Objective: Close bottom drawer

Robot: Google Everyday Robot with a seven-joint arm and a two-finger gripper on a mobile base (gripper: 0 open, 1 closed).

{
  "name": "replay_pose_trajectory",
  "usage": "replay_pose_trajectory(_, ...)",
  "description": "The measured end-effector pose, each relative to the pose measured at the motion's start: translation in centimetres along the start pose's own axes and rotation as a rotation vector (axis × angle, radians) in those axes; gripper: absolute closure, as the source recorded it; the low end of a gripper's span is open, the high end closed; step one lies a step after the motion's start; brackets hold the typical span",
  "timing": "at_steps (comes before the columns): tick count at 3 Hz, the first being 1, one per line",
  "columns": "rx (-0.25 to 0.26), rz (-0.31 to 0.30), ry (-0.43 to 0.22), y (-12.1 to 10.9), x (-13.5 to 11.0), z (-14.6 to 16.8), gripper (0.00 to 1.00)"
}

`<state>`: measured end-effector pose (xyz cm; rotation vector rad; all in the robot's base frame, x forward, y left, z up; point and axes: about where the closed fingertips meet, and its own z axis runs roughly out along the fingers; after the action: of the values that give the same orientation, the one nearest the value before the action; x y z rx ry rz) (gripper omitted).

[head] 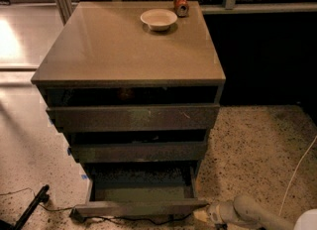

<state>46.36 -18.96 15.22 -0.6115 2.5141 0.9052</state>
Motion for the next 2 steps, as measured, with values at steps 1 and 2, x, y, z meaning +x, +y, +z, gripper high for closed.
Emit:
replay_pose_trajectory(1,0.041,-0.013,-0.047,0.1,-2.4,0.0,1.00)
replay_pose_trajectory(2,0.119,-0.032,-0.128,-0.1,-6.4,0.1,1.00)
